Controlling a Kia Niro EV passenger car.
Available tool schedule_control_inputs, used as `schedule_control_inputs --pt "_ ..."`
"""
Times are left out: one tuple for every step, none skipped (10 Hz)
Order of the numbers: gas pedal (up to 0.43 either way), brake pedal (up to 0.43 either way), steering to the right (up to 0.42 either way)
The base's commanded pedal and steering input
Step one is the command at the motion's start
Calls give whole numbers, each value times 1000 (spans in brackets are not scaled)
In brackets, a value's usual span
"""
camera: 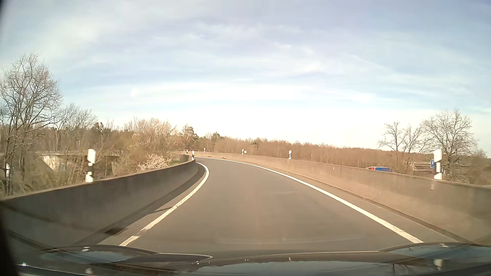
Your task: Follow the waypoints while adhering to traffic rules and regulations
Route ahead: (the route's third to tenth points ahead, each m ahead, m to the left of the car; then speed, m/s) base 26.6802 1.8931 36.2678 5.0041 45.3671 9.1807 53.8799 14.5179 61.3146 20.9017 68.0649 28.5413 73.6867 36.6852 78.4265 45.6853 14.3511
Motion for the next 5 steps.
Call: schedule_control_inputs --pt "47 0 -34" --pt "47 0 -36" --pt "47 0 -37" --pt "47 0 -38" --pt "47 0 -38"
